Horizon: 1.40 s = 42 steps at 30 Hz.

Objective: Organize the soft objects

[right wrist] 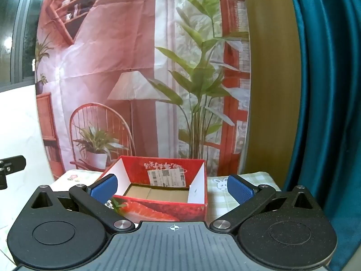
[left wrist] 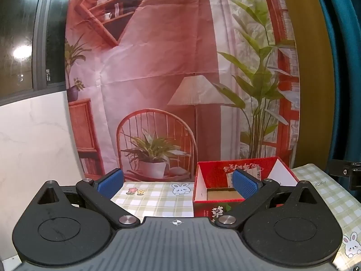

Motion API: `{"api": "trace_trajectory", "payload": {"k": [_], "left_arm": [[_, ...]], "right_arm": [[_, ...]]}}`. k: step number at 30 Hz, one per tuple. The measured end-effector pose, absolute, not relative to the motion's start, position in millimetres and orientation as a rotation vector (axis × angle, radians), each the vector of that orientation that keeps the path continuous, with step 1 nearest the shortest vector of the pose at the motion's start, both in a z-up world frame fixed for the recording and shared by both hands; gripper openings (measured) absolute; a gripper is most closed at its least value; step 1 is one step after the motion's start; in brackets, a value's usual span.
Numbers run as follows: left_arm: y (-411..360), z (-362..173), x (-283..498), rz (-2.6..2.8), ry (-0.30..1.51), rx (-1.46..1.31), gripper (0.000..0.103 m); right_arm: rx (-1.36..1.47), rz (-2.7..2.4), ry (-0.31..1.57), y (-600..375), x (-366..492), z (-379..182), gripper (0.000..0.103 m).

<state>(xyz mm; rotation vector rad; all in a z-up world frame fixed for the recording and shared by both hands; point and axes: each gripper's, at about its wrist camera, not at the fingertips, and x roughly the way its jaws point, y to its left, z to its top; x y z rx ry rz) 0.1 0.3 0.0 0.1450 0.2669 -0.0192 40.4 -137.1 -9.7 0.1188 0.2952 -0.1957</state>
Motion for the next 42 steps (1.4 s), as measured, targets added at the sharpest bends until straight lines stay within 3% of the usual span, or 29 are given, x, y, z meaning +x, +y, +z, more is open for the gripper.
{"api": "trace_trajectory", "payload": {"k": [42], "left_arm": [[0.4,-2.2,5.8,-0.034,0.285,0.130,0.103]], "right_arm": [[0.113,-0.190,0.304,-136.9,40.7,-10.0,0.103]]}}
